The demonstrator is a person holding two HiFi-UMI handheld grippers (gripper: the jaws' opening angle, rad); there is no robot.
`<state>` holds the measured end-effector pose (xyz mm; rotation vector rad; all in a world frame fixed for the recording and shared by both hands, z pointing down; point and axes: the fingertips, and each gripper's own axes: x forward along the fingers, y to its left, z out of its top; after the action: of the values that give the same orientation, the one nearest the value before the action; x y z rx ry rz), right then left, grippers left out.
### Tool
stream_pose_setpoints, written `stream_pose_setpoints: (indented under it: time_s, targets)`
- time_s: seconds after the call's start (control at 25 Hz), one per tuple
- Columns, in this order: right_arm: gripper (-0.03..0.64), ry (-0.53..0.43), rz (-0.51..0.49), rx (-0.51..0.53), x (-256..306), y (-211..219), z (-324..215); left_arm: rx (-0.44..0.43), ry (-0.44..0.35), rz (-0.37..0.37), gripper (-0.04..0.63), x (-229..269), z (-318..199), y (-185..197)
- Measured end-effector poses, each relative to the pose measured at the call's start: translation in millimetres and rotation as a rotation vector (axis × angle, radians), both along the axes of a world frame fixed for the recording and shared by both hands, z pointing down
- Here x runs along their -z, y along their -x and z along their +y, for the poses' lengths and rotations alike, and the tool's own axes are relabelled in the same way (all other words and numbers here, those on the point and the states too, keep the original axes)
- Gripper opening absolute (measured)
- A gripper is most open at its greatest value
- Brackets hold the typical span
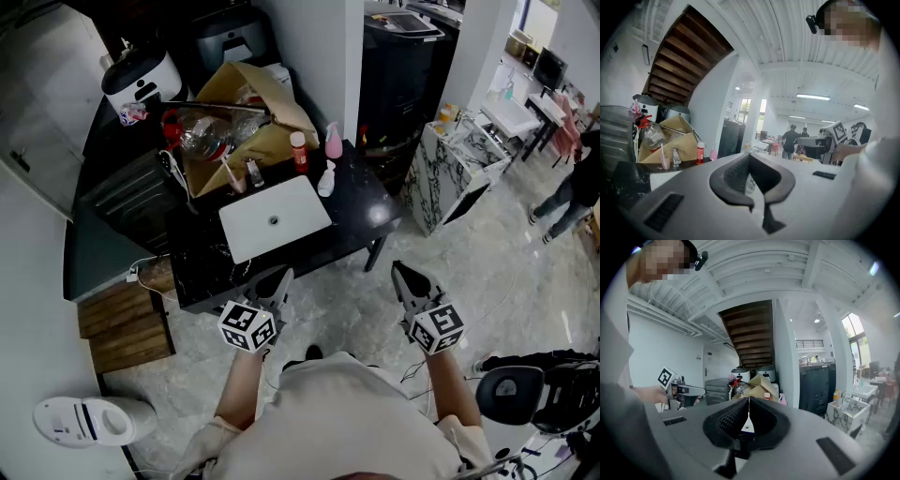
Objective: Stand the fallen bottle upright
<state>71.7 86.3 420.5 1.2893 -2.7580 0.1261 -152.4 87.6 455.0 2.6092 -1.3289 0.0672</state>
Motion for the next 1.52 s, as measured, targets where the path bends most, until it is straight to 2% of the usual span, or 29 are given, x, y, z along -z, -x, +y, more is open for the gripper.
stream_pose_setpoints:
  time_s: [0.68, 1.08, 1.52]
  targets:
    - [0.032, 0.013, -0.019, -0.011, -2.4, 3.1, -12.4, -0.012, 0.004, 0.015, 0.008, -3.7, -13.3, -0.9]
    - [0.032, 0.030, -0.018, -0.025, -13.0, 11.5, -12.5, 0.014, 0.029, 0.015, 0.012, -17.3, -21.4, 11.8]
    - [0.032, 0.073, 0.007, -0.071, -21.2, 27.9, -21.6, -0.010, 0.040, 0.021, 0.086, -22.1, -34.8, 27.6]
